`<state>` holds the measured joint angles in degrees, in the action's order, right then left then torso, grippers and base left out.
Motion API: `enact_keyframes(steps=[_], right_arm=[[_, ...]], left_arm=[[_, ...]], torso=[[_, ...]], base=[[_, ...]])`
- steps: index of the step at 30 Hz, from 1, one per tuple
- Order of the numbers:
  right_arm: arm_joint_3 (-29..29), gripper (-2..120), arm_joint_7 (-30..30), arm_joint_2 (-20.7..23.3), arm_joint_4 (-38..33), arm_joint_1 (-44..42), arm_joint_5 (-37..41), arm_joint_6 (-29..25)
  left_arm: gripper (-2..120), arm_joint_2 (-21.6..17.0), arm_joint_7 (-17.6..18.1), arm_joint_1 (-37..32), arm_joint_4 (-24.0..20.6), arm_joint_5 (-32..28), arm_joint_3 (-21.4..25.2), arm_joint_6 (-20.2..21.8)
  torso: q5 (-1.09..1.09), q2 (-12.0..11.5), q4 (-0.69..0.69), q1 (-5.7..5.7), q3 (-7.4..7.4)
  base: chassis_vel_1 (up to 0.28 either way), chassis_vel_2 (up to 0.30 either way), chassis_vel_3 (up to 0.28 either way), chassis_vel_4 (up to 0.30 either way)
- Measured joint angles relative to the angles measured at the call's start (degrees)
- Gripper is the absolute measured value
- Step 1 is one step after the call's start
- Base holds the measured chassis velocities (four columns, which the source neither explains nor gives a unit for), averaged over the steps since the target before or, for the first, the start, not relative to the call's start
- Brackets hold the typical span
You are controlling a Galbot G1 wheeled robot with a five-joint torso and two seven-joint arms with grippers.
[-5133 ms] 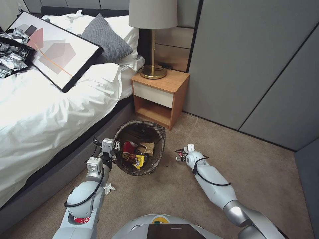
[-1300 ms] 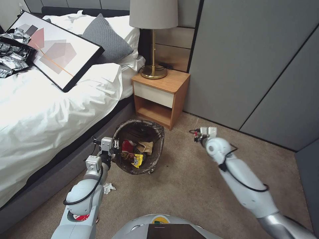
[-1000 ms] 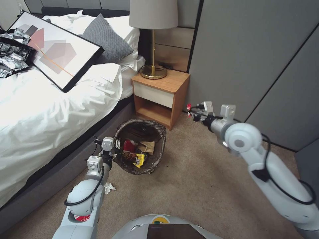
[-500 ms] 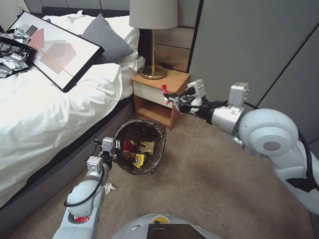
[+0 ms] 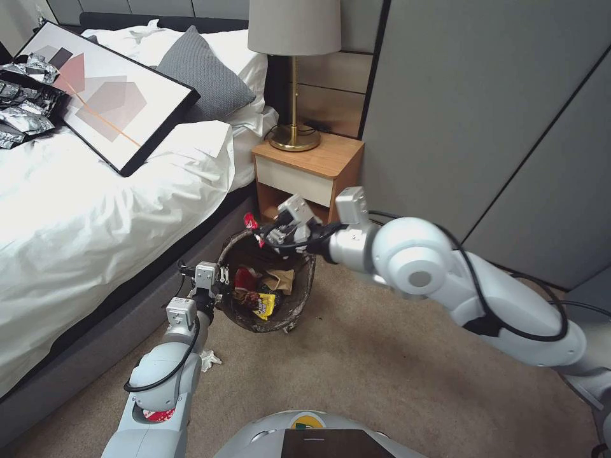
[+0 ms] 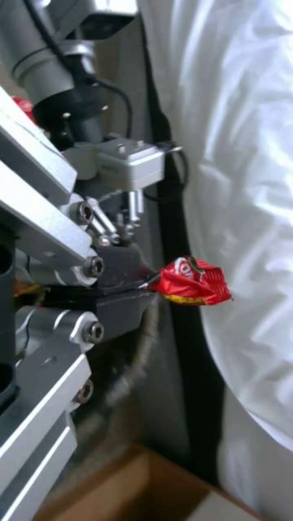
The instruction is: Pick up the trash bin, then pick up the garbage from the floor and place it into the trash bin.
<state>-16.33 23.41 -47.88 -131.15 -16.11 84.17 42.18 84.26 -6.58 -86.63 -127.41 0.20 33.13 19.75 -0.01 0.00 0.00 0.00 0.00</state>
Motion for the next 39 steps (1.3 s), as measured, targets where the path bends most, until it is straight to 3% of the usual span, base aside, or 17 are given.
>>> enact_keyframes(steps=[2,9,27,39], right_arm=[[-5.62,0,0.88,-1.95,2.54,1.43,-1.36,-0.02],[-11.63,0,2.84,-4.47,6.30,0.65,-3.47,-0.04],[-16.91,1,0.83,-8.49,20.07,-2.83,-11.14,-0.05],[-16.05,41,-0.90,-10.15,22.85,-3.38,-12.91,-3.75]], left_arm=[[2,0.05,-0.01,0.13,0.00,-0.14,0.14,-0.03],[2,0.07,-0.01,0.46,0.14,-0.42,0.47,-0.05],[2,0.51,-0.02,0.66,0.55,-0.65,0.55,-0.17],[2,0.69,0.01,0.65,0.82,-0.43,0.66,-0.44]], torso=[[0.00,0.00,0.00,0.00,0.00],[0.01,0.00,0.00,0.00,0.00],[0.01,0.00,0.00,0.00,0.00],[0.01,0.00,0.00,0.00,0.00]], base=[[0.000,0.000,0.000,0.000],[0.000,0.000,0.000,0.000],[0.000,0.000,0.000,0.000],[0.000,0.000,0.000,0.000]])
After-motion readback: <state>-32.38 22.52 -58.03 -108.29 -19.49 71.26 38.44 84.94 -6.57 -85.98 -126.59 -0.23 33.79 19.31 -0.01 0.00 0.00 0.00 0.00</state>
